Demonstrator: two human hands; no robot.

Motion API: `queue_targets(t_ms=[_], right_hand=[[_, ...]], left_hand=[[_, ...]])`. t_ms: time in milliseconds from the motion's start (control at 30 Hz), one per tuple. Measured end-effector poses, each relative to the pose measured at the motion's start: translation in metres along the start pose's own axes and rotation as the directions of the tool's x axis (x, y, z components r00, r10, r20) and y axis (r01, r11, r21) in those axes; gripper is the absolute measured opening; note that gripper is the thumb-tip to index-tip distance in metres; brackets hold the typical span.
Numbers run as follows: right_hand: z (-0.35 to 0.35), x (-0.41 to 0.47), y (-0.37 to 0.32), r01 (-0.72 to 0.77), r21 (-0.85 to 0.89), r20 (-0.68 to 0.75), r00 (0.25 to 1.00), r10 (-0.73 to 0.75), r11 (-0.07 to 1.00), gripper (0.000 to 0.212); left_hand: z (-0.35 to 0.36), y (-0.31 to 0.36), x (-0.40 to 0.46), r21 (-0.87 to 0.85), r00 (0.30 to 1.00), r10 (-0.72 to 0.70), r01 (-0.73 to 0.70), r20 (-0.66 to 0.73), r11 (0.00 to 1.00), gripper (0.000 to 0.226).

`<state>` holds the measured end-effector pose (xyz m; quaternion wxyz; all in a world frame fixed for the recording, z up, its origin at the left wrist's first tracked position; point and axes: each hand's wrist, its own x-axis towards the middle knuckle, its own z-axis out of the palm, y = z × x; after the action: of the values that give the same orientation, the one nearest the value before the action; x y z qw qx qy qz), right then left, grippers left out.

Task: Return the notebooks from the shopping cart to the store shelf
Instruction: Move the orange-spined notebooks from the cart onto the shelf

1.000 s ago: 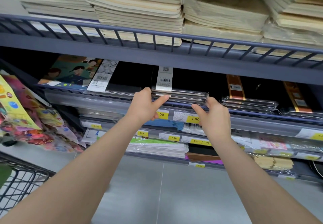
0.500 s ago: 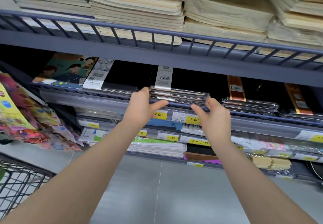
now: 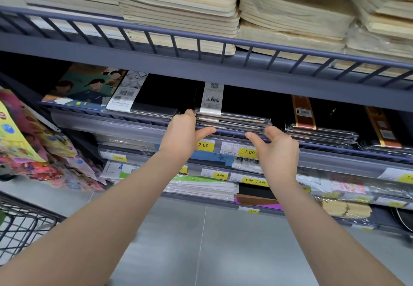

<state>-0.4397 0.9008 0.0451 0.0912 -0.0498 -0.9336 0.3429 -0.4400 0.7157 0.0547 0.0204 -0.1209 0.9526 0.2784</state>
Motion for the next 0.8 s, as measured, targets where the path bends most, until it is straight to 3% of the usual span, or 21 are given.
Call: queue_targets(t_ms=[100,233,400,500,633,800], right_hand=[[-0.002,-0.003,-0.001,-0.009,0.025,0.01,1.0,0.009,1.0,0.052],[-0.004,-0.004,-0.005,-0.009,0.162,0.021,1.0,0.006,0.987,0.066],[0.0,0.002,-0.004,0.029,0.079,0.025,0.999,-0.031,0.996,0.028],[0.001,0.001,-0.004,0.058,0.04,0.008,0.998,-0.058,0.997,0.022],[0.0,0.002,-0.004,0.057,0.032,0.025,0.998,-0.058,0.998,0.028],[-0.023,-0.007,-0.01,0.034,0.071,0.069,0.997,-0.039,0.997,0.065]], left_hand=[[0.001,-0.002,-0.001,-0.047,1.0,-0.005,0.005,0.006,0.999,0.062],[-0.001,0.002,-0.008,-0.354,0.999,0.009,-0.027,-0.053,0.935,0.083],[-0.004,0.007,-0.008,-0.219,0.997,0.01,-0.027,-0.08,0.975,0.044],[-0.003,0.007,-0.009,-0.17,0.996,0.026,-0.041,-0.091,0.985,0.034],[-0.003,0.007,-0.008,-0.158,0.996,0.027,-0.041,-0.09,0.987,0.045],[-0.013,0.009,-0.021,-0.254,0.993,0.058,-0.082,-0.102,0.964,0.083]])
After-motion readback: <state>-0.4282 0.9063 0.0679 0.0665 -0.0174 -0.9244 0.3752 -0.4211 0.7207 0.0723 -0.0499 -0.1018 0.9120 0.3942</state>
